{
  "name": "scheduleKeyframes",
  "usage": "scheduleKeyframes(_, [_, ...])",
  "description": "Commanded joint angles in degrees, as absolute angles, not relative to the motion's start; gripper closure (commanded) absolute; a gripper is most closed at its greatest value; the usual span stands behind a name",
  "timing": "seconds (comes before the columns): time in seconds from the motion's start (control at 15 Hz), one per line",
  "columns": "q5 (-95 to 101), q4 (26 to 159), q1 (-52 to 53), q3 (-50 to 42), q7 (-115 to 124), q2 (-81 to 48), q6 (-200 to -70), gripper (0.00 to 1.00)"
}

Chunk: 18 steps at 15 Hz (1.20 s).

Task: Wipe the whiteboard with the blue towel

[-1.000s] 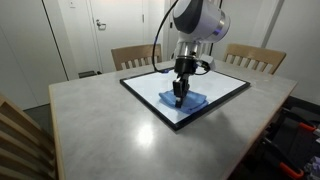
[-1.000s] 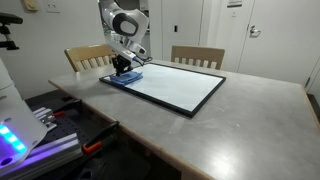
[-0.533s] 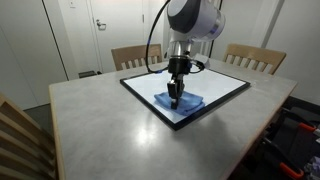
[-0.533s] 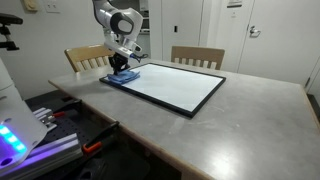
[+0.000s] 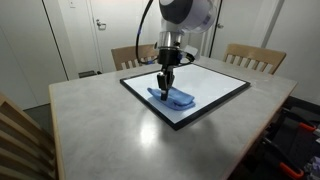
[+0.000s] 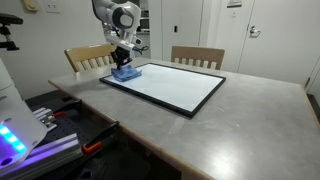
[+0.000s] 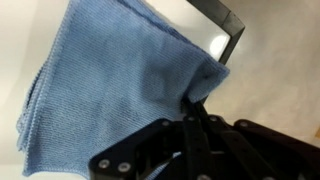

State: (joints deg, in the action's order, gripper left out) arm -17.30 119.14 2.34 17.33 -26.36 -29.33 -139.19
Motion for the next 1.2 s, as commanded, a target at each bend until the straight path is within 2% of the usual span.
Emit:
scheduleKeyframes(0.0, [-14.64,115.7,3.57,17.41,-25.82,-29.64,-137.46,0.99])
scheduleKeyframes(0.47, [-15.25,114.93,7.34,20.17,-21.52,-19.8,-138.92,0.99])
scheduleKeyframes(0.87, [-15.03,114.87,7.99,17.28,-17.03,-10.7,-139.62,0.99])
scheduleKeyframes(1.13, [-19.85,116.24,5.61,14.4,-20.73,-11.48,-140.88,0.99])
